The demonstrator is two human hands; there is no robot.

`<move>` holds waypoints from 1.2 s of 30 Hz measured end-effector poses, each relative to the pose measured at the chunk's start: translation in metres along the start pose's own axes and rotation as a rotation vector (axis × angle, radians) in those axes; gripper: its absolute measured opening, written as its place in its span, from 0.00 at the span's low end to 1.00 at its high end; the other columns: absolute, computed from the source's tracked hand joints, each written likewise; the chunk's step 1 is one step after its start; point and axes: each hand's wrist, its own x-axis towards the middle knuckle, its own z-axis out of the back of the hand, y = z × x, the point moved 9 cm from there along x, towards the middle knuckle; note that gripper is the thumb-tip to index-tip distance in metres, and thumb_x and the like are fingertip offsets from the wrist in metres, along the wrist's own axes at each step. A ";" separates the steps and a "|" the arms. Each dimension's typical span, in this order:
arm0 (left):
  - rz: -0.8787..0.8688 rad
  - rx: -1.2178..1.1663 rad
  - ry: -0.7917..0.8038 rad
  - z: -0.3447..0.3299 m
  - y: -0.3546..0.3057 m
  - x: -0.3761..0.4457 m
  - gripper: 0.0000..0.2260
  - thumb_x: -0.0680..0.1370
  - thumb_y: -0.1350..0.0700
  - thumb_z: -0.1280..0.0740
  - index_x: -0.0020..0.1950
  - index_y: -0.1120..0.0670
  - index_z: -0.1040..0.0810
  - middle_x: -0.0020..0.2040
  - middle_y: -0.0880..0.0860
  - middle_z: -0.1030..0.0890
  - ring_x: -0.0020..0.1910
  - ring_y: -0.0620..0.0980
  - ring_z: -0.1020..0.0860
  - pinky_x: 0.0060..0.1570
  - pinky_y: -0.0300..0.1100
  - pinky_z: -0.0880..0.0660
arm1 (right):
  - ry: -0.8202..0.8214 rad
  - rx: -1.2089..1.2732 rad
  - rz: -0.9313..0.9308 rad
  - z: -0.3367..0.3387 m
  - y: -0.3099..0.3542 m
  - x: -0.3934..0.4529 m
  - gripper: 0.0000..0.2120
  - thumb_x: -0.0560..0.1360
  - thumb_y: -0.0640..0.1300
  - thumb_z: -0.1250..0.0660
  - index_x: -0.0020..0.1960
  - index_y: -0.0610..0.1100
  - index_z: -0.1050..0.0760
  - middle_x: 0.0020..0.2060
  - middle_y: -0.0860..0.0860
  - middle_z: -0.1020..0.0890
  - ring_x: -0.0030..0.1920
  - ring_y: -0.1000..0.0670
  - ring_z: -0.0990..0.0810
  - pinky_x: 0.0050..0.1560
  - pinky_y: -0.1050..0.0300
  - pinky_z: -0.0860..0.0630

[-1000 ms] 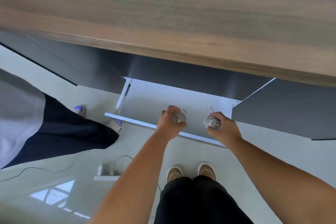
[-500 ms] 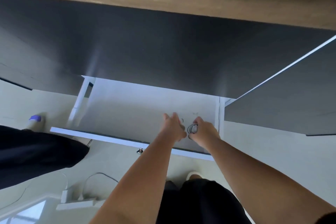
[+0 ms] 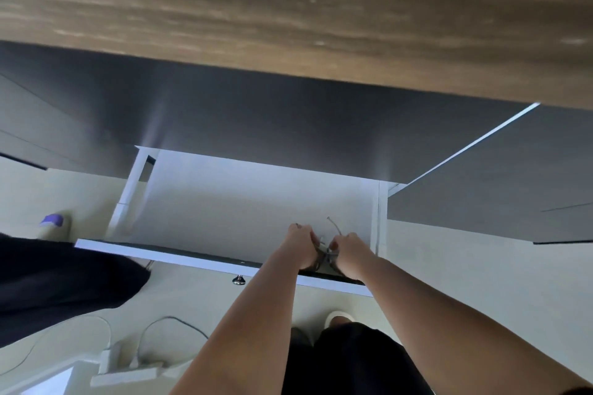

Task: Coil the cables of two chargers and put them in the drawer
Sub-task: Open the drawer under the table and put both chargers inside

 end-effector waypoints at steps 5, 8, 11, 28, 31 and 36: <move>-0.020 0.074 -0.045 0.027 0.004 -0.035 0.12 0.76 0.60 0.36 0.58 0.52 0.23 0.57 0.53 0.24 0.52 0.55 0.23 0.42 0.40 0.29 | -0.046 0.206 -0.031 0.024 -0.001 -0.036 0.15 0.77 0.40 0.42 0.58 0.43 0.21 0.54 0.45 0.19 0.56 0.43 0.23 0.48 0.57 0.25; -0.098 -0.037 -0.256 0.056 0.012 -0.088 0.11 0.77 0.61 0.38 0.54 0.50 0.20 0.53 0.49 0.23 0.47 0.51 0.22 0.43 0.40 0.25 | -0.303 0.595 -0.150 0.054 -0.033 -0.079 0.11 0.76 0.42 0.41 0.46 0.48 0.20 0.44 0.52 0.18 0.47 0.47 0.21 0.37 0.60 0.28; -0.068 -0.375 -0.493 0.073 0.033 -0.149 0.12 0.75 0.65 0.37 0.45 0.51 0.18 0.46 0.47 0.18 0.41 0.44 0.21 0.41 0.35 0.26 | -0.603 0.838 -0.322 0.059 -0.070 -0.133 0.11 0.75 0.39 0.40 0.42 0.50 0.22 0.44 0.52 0.17 0.42 0.47 0.20 0.42 0.57 0.24; 0.579 -1.287 -0.069 0.068 0.047 -0.149 0.08 0.80 0.66 0.45 0.52 0.62 0.27 0.49 0.59 0.20 0.49 0.58 0.20 0.53 0.48 0.25 | -0.359 2.097 -0.871 0.020 -0.043 -0.139 0.16 0.80 0.41 0.45 0.66 0.40 0.33 0.65 0.42 0.29 0.65 0.42 0.27 0.66 0.47 0.28; 0.525 -1.253 -0.077 0.088 0.031 -0.137 0.14 0.81 0.66 0.46 0.65 0.62 0.29 0.51 0.56 0.19 0.53 0.56 0.21 0.56 0.47 0.26 | -0.400 2.156 -0.783 0.041 -0.045 -0.134 0.12 0.81 0.41 0.47 0.62 0.39 0.32 0.61 0.40 0.25 0.61 0.42 0.23 0.64 0.47 0.26; 0.454 -1.318 -0.163 0.105 0.005 -0.119 0.15 0.82 0.60 0.42 0.69 0.60 0.29 0.69 0.58 0.25 0.67 0.57 0.26 0.61 0.50 0.27 | -0.373 2.211 -0.680 0.075 -0.049 -0.116 0.22 0.82 0.48 0.50 0.69 0.35 0.35 0.61 0.39 0.24 0.59 0.40 0.22 0.62 0.49 0.25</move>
